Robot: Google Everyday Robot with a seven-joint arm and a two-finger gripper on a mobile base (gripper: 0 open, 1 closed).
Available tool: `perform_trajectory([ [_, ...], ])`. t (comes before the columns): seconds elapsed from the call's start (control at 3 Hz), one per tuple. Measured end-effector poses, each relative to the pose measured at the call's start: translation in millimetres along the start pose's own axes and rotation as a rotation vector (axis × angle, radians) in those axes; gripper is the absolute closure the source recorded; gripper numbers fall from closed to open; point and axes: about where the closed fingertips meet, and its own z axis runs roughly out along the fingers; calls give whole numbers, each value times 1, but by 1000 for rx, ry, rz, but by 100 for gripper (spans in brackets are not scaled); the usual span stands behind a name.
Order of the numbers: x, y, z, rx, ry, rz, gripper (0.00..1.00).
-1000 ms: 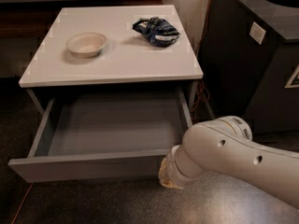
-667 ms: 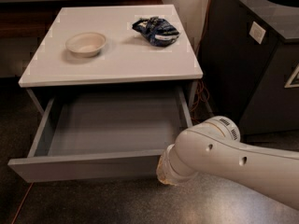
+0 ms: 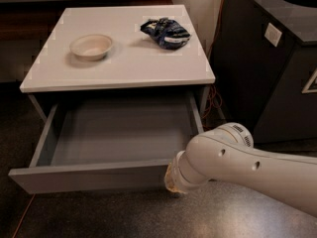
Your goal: Close top drawer
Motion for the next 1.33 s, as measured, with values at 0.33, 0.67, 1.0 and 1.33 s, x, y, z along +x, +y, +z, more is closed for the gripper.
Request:
perform_trajectory([
  [0.33,-2,-18,7,20,-25,-10,100],
  [0.67,-3,-37,15,44,-43,-14,100],
  [1.0,-2,-61,24,85,-54,-17,100],
  [1.33,-1,-75,28,107,-57,-17,100],
])
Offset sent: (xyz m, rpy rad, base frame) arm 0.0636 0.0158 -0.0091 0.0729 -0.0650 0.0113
